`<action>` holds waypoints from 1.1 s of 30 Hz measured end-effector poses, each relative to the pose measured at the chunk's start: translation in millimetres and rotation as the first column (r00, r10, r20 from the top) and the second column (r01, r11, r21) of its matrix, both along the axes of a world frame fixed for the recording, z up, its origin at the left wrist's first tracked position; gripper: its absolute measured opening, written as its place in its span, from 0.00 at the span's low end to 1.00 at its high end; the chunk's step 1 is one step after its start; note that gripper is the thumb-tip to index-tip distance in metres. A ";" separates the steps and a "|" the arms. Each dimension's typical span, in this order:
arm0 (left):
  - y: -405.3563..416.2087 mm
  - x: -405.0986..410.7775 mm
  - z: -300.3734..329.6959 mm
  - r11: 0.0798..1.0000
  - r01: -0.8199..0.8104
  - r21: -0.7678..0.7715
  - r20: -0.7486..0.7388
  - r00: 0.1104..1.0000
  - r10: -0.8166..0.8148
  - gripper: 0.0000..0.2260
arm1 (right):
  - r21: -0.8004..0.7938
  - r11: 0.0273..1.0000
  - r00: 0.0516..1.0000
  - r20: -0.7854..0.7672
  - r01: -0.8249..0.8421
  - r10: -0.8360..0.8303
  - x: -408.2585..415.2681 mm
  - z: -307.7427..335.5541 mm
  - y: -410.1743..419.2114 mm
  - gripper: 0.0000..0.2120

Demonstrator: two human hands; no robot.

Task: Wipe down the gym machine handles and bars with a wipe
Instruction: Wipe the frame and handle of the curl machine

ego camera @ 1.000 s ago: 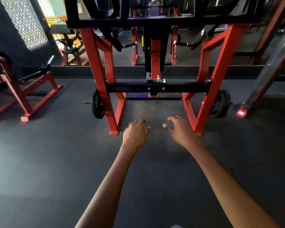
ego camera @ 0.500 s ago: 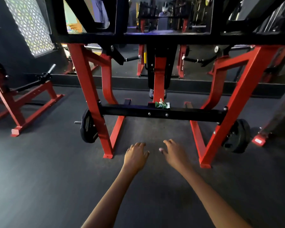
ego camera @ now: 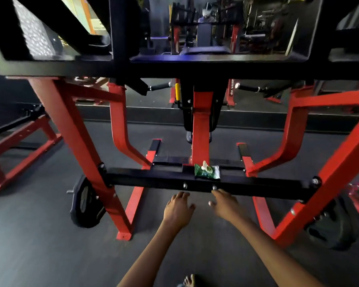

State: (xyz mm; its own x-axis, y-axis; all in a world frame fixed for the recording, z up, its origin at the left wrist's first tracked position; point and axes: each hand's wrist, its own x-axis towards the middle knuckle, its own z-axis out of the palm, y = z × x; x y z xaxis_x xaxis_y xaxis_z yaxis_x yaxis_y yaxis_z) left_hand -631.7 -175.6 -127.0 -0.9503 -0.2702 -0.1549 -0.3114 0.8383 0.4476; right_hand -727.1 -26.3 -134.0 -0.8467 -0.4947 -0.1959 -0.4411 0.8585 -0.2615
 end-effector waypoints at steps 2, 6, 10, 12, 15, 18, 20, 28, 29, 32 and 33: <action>-14.1 -40.4 -4.9 1.000 0.009 0.005 0.022 1.000 -0.009 0.23 | 0.004 1.000 0.999 0.049 0.008 -0.008 -38.4 -5.6 -12.3 0.20; -35.3 -119.1 -19.7 0.999 0.010 0.047 0.034 0.999 -0.012 0.18 | -0.010 1.000 0.997 0.069 0.026 -0.025 -117.5 -19.5 -33.8 0.18; -44.9 -164.3 -40.2 0.993 -0.017 0.118 0.115 0.993 0.004 0.22 | -0.026 1.000 0.989 0.149 -0.002 0.006 -170.3 -34.1 -50.5 0.22; -50.1 -179.8 -52.3 0.994 -0.013 0.112 0.149 0.989 -0.004 0.24 | -0.077 0.997 0.985 0.170 0.002 0.011 -191.2 -40.6 -60.3 0.26; -55.7 -204.0 -74.9 0.998 0.028 0.057 0.168 0.985 -0.037 0.26 | -0.118 0.988 0.987 0.112 -0.101 0.114 -221.8 -55.1 -77.7 0.26; -55.8 -227.1 -94.1 0.997 0.063 -0.035 0.207 0.977 -0.055 0.30 | -0.120 0.963 0.955 0.148 -0.241 0.257 -243.6 -70.1 -92.8 0.21; -52.3 -239.7 -102.2 0.990 0.117 -0.080 0.245 0.965 -0.094 0.32 | -0.122 0.968 0.955 0.179 -0.218 0.237 -251.0 -78.4 -96.1 0.14; -51.1 -264.6 -131.9 0.970 0.228 -0.085 0.307 0.932 -0.192 0.30 | 0.045 0.998 0.992 0.114 -0.051 0.046 -269.2 -101.9 -96.0 0.11; -50.9 -264.6 -135.6 0.971 0.226 -0.080 0.312 0.931 -0.190 0.31 | 0.061 0.997 0.990 0.130 -0.053 0.045 -270.4 -104.7 -96.7 0.12; -50.2 -263.2 -143.6 0.976 0.208 -0.066 0.325 0.929 -0.176 0.33 | 0.093 0.994 0.991 0.128 -0.057 0.045 -268.3 -110.7 -99.1 0.12; -49.6 -262.8 -145.3 0.976 0.208 -0.065 0.331 0.927 -0.176 0.34 | 0.088 0.994 0.990 0.134 -0.061 0.049 -266.9 -112.2 -99.8 0.10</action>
State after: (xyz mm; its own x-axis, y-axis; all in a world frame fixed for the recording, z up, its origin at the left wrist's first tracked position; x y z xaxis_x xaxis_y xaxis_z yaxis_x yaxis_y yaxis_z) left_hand -894.5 -225.2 -272.3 -0.8887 -0.1167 -0.4433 -0.2538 0.9306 0.2637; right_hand -994.0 -126.1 -246.2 -0.7825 -0.5150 -0.3500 -0.4557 0.8567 -0.2417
